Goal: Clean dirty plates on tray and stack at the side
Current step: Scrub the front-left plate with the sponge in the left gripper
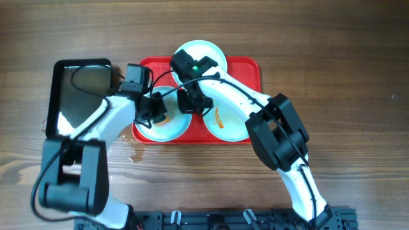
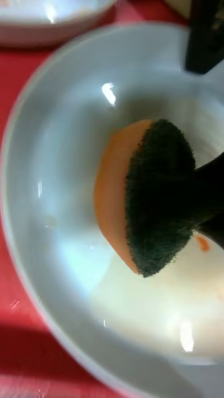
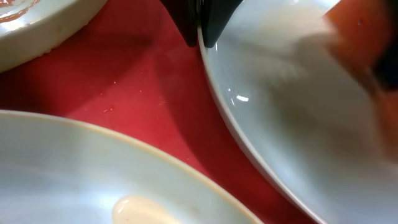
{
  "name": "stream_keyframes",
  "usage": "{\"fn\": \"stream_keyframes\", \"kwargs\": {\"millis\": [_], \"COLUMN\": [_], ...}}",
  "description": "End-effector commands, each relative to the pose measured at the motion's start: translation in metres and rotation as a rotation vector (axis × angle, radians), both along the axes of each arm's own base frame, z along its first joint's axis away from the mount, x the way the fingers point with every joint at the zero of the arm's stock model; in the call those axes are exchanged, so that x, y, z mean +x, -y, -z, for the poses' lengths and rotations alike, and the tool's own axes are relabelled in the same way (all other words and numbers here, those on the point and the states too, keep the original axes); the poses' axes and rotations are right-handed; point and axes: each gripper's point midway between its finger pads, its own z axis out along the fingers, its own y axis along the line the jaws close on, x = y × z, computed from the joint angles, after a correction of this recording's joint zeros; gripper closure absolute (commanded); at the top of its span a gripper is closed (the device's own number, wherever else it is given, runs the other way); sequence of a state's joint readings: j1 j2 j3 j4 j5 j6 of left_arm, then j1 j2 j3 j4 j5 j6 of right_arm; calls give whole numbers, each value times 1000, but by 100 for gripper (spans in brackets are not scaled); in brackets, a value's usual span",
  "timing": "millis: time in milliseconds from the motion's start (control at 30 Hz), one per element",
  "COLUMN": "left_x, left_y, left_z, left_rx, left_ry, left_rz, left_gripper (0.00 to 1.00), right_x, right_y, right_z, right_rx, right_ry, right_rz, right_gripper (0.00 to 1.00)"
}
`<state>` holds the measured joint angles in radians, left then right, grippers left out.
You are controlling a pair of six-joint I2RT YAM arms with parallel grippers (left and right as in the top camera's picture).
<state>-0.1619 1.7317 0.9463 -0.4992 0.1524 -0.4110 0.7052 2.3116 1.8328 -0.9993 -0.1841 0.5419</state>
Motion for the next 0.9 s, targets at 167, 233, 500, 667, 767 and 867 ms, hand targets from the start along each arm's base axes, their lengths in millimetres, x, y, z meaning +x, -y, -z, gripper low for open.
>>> {"fn": "stream_keyframes", "kwargs": {"millis": [167,233,500,667,767,867], "left_x": [-23,-34,-52,-27,-15,-6], "left_y": [1,-34,-106,-61,-34,-20], "left_z": [53,56,25,10,-1,-12], "left_rx": [-5,191,618,361,204,128], "left_ry": [-162,-200,-286,-250,-217,-190], "left_rz": [-10,-45,-120,-115,-97,-87], "left_gripper": [96,96,96,96,93,86], "right_x": [-9,-9,-9,-8,-9,-9], "right_y": [2,2,2,2,2,2], "right_z": [12,12,12,12,12,12], "right_rx": [-19,-19,-19,-18,-18,-18], "right_ry": [-41,-41,-40,-39,-39,-40], "right_rz": [-5,-5,-5,-5,-5,-5], "right_gripper": [96,96,96,96,96,96]}}
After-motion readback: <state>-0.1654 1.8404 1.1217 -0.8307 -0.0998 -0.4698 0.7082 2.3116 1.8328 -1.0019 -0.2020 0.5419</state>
